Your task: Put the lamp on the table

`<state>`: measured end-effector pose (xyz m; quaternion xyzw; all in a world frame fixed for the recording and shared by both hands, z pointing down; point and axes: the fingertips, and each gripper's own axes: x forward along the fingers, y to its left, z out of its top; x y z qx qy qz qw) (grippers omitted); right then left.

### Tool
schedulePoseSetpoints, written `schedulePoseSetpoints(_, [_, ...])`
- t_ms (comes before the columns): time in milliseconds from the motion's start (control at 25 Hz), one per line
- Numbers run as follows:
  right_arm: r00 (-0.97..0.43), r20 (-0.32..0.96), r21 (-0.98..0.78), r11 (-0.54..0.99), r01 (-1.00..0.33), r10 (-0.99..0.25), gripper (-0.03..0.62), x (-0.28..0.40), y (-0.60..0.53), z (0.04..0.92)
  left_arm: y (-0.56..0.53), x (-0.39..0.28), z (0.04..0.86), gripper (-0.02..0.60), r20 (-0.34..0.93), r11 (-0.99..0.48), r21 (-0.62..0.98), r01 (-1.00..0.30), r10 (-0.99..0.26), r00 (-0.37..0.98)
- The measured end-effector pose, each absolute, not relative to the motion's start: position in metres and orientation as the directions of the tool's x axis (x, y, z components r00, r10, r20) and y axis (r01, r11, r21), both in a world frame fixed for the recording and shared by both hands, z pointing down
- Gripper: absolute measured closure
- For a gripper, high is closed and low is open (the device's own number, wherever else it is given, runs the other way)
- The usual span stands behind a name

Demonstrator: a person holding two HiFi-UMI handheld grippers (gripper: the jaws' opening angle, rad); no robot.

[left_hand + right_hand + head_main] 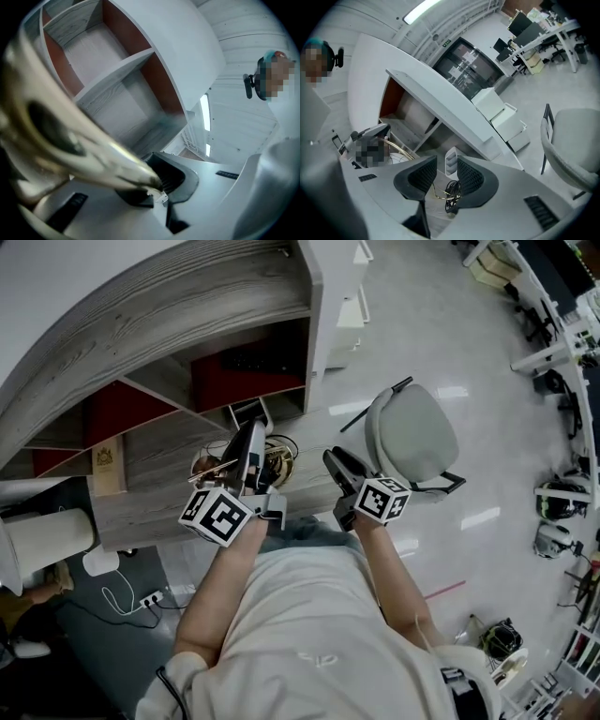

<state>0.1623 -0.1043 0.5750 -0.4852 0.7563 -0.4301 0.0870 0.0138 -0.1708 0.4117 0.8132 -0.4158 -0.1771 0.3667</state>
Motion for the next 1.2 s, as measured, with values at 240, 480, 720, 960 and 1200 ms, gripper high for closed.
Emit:
schedulePoseSetpoints(240, [-0.493, 0.263, -0.704, 0.184, -0.686, -0.83, 0.442, 0.176, -0.099, 0.552, -0.165, 0.034, 0.416, 0.568, 0.02, -0.417, 0.717, -0.559, -0.789, 0.614])
schedulePoseSetpoints(480, [-0.484, 0.258, -0.7, 0.183, -0.69, -0.836, 0.447, 0.184, -0.09, 0.547, -0.165, 0.046, 0.418, 0.568, 0.029, -0.414, 0.701, -0.581, -0.797, 0.603])
schedulePoseSetpoints(720, [-0.49, 0.266, -0.701, 0.183, -0.689, -0.83, 0.447, 0.19, -0.076, 0.549, -0.161, 0.048, 0.411, 0.521, -0.023, -0.423, 0.694, -0.582, -0.822, 0.57])
schedulePoseSetpoints(960, [-0.508, 0.255, -0.708, 0.199, -0.678, -0.822, 0.447, 0.191, -0.069, 0.549, -0.154, 0.053, 0.425, 0.375, -0.002, -0.377, 0.731, -0.568, -0.834, 0.551])
schedulePoseSetpoints(1200, [-0.515, 0.263, -0.697, 0.209, -0.686, -0.816, 0.447, 0.195, -0.061, 0.55, -0.133, 0.059, 0.444, 0.35, 0.028, -0.35, 0.764, -0.541, -0.821, 0.571])
